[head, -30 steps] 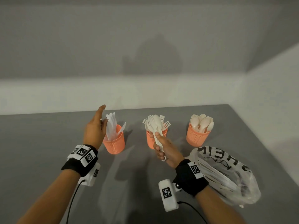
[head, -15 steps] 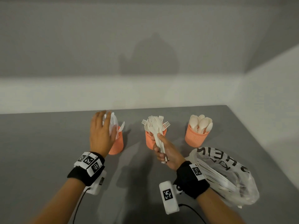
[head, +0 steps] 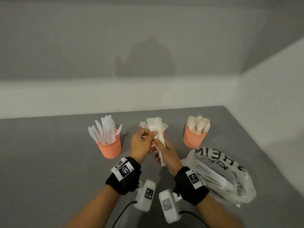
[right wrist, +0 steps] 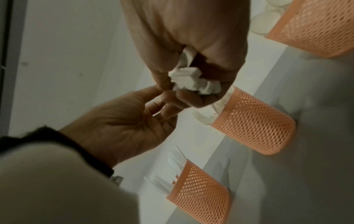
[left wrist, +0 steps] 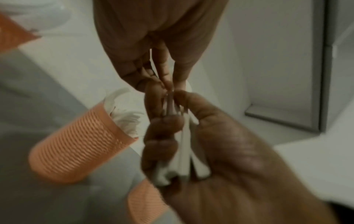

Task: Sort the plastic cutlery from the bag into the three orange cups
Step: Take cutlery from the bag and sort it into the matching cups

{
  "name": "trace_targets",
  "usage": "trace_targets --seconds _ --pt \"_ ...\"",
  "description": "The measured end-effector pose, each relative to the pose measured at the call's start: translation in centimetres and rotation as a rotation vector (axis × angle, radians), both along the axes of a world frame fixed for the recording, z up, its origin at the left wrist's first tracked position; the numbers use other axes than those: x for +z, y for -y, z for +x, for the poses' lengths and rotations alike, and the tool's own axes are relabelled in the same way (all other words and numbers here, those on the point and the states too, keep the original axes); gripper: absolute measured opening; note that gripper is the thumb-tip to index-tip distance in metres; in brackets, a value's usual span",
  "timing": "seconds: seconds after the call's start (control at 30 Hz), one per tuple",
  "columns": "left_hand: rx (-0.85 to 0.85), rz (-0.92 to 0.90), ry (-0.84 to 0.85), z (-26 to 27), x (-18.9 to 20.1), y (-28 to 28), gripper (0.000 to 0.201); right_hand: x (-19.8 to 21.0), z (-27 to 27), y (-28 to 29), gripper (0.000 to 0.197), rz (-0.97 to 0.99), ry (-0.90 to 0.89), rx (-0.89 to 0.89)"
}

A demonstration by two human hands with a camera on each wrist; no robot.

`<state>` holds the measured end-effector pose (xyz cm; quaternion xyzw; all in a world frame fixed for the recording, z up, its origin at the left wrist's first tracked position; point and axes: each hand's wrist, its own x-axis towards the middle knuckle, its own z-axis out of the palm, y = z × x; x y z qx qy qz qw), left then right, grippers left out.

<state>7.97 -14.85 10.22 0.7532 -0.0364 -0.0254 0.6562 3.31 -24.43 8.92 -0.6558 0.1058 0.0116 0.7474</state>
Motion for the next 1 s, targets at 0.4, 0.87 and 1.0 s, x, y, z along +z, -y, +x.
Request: trace_targets --seconds 0.4,0.87,1.0 --pt "-0.120 -0.688 -0.417 1.3 2.0 -0.6 0.018 0.1 -0.5 1.7 0.023 0.116 -0.026 -0.021" --pt "-0.300 -0.064 -0.257 -0.8 0.8 0.7 0.032 0.5 -0.6 1.8 0.035 0.227 -0.072 0.075" --pt "-0.160 -0.168 -0.223 -0.7 1.2 1.2 0.022 0.5 -0.9 2.2 0.038 0.230 -0.103 0.105"
